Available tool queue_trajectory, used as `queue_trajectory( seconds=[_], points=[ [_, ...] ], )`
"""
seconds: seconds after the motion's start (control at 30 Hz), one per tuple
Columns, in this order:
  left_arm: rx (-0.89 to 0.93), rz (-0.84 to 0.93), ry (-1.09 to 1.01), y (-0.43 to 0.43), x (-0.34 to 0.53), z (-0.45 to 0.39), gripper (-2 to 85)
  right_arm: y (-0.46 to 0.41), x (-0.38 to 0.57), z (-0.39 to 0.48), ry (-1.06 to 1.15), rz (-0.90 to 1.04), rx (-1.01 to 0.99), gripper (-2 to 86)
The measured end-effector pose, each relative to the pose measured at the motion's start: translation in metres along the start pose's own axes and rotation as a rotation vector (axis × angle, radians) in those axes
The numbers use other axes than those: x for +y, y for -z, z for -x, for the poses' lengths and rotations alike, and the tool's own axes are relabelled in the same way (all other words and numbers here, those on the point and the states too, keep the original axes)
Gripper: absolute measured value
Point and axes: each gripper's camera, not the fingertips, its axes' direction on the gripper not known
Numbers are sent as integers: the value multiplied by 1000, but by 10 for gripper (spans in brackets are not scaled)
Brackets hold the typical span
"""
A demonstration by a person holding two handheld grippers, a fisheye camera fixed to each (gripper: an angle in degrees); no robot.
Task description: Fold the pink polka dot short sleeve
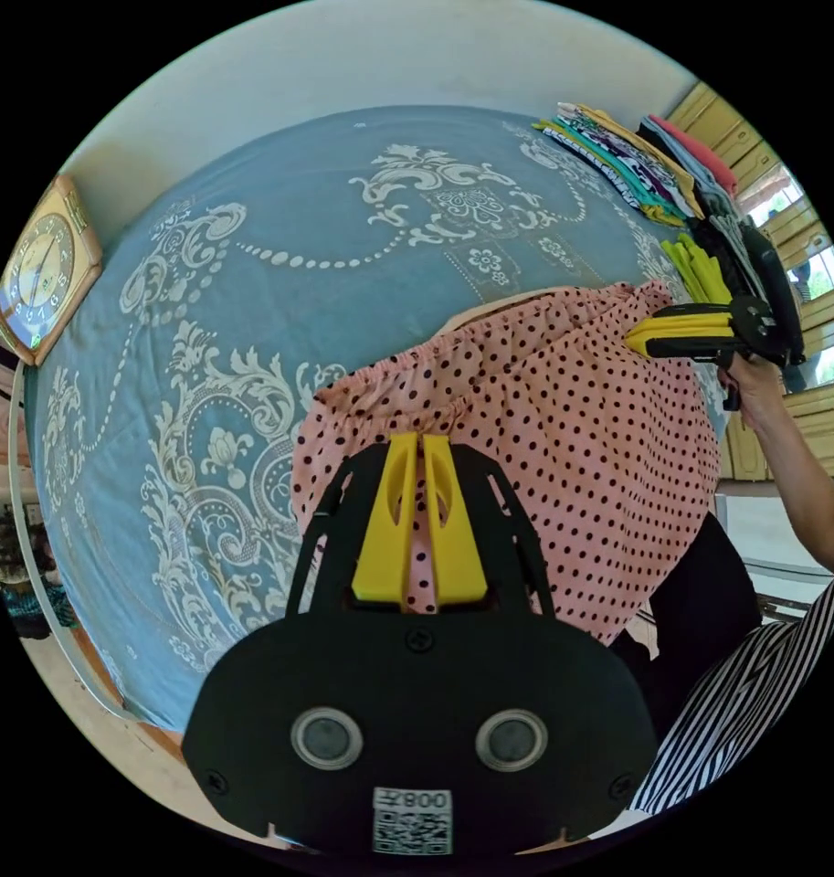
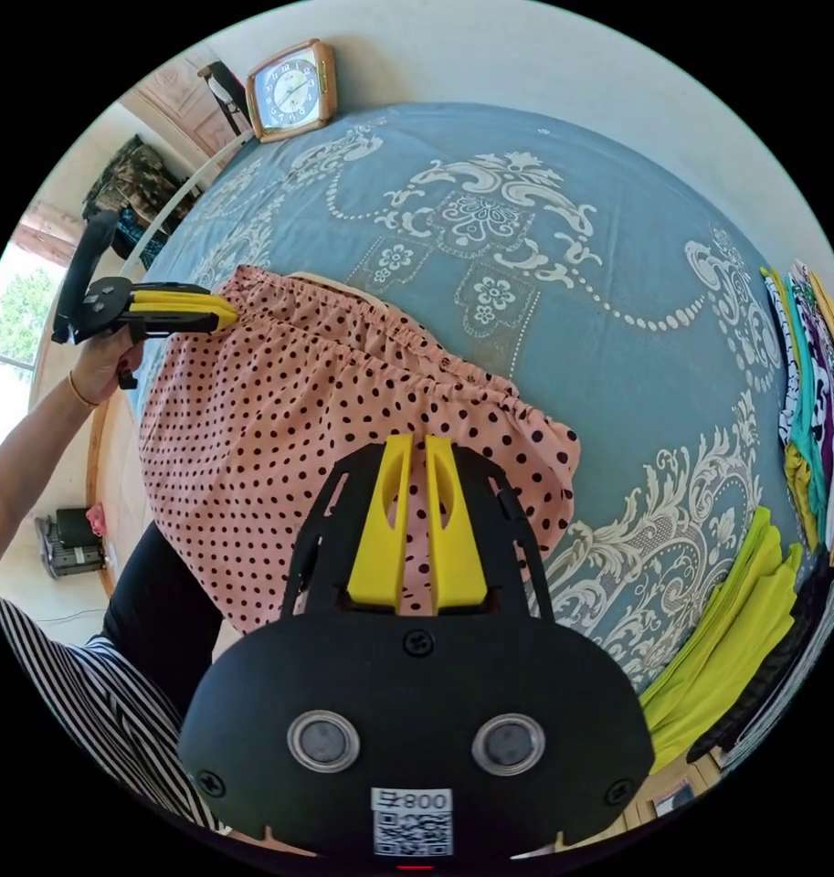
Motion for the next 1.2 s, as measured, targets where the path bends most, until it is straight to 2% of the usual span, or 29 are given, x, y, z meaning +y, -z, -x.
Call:
queue_trajectory(
  seconds=[0.47,0.77,0.97,1.2],
  points=[
    [56,-221,57,23,-20,-5,3,-29,-9,31,-7,-163,-85,3],
    [67,-218,90,3,-51,11,3,-77,-35,40,-35,-103,-87,4],
    [79,-244,128,-3,-57,26,3,-95,-46,59,-14,-121,2,5],
    [72,-210,123,-19,-67,38,2,-125,-74,105,143,-128,63,37]
  ],
)
